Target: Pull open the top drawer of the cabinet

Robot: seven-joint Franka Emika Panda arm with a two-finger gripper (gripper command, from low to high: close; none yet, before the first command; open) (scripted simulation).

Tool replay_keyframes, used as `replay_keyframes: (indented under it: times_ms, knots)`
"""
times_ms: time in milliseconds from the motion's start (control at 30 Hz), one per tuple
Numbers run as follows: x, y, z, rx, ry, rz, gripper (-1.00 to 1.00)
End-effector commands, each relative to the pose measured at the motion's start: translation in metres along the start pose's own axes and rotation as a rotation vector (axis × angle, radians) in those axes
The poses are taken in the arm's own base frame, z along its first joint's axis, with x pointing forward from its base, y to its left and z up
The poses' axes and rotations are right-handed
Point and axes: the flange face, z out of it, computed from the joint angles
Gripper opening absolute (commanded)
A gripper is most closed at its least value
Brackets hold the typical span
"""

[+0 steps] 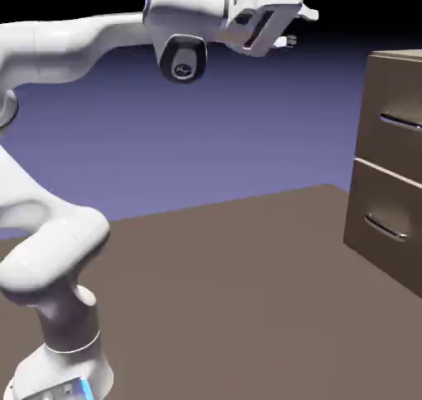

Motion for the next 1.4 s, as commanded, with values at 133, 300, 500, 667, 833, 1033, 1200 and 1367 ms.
replay_keyframes:
  times_ms: [133,300,500,667,833,1033,1200,1367]
  knots:
    - [0.018,-0.038,-0.001,0.015,0.093,-0.14,0.0]
    - [0.021,-0.079,0.01,0.032,0.164,-0.289,0.0]
    - [0.004,-0.125,0.044,0.056,0.218,-0.467,0.0]
    - [-0.025,-0.154,0.087,0.082,0.239,-0.609,0.0]
    - [-0.065,-0.172,0.142,0.111,0.241,-0.735,0.0]
    - [-0.127,-0.173,0.216,0.15,0.223,-0.858,0.0]
    - [-0.187,-0.157,0.279,0.182,0.198,-0.93,0.0]
    - [-0.25,-0.127,0.337,0.206,0.168,-0.972,0.0]
